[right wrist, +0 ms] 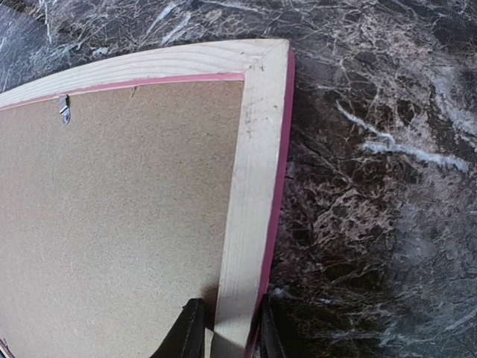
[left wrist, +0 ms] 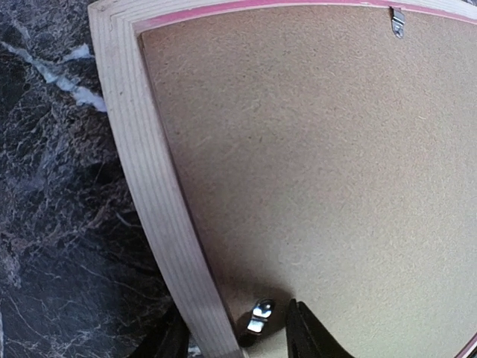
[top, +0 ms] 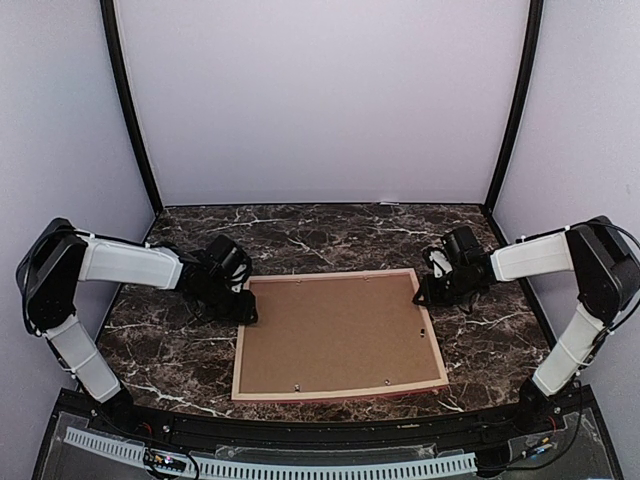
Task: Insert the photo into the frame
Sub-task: Press the fastener onto the backboard, then hold the photo frame at the center of the board, then press the fastener at the center of the board.
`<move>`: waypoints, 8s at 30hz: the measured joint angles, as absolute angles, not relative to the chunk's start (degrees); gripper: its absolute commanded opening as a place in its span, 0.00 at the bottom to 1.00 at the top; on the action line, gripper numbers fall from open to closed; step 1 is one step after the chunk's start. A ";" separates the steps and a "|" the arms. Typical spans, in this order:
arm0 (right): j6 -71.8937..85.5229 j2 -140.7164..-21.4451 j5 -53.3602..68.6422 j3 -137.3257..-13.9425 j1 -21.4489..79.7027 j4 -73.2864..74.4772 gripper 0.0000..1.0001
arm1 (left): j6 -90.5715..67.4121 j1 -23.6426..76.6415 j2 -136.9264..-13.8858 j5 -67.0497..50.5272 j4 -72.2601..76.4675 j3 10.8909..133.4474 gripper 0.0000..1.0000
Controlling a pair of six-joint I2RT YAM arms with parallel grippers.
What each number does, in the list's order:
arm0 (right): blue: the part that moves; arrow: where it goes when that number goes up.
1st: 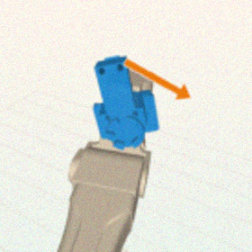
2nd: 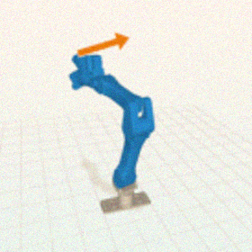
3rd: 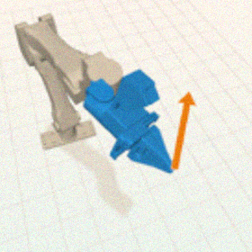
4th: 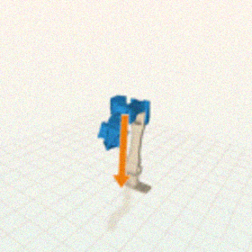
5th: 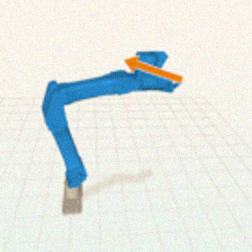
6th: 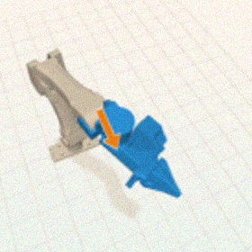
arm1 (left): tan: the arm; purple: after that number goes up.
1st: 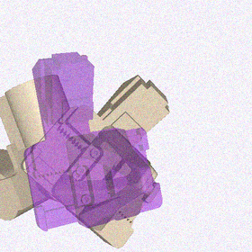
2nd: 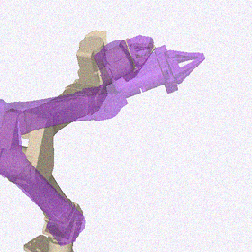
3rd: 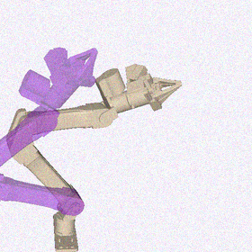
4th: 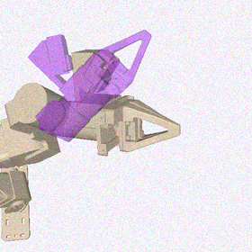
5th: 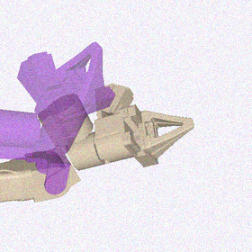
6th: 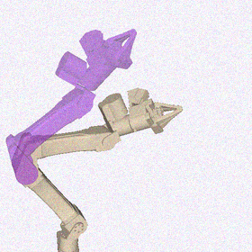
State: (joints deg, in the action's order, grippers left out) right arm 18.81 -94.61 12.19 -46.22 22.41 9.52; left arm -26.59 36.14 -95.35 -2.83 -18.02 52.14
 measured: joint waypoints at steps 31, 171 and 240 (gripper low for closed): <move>18.70 -94.61 12.23 -45.89 22.44 8.91 0.25 | -28.23 33.58 -91.24 -7.51 -16.82 48.58 0.31; 22.90 -76.07 11.11 -34.39 23.46 17.02 0.69 | -37.12 33.91 -87.13 -7.64 -10.09 41.04 0.14; 26.24 -80.01 7.84 -35.88 33.17 19.90 0.35 | -37.06 34.39 -86.85 -5.43 -10.24 41.01 0.15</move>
State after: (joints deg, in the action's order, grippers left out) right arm 26.24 -80.01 7.84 -35.88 33.17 19.90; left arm -37.06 34.39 -86.85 -5.43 -10.24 41.01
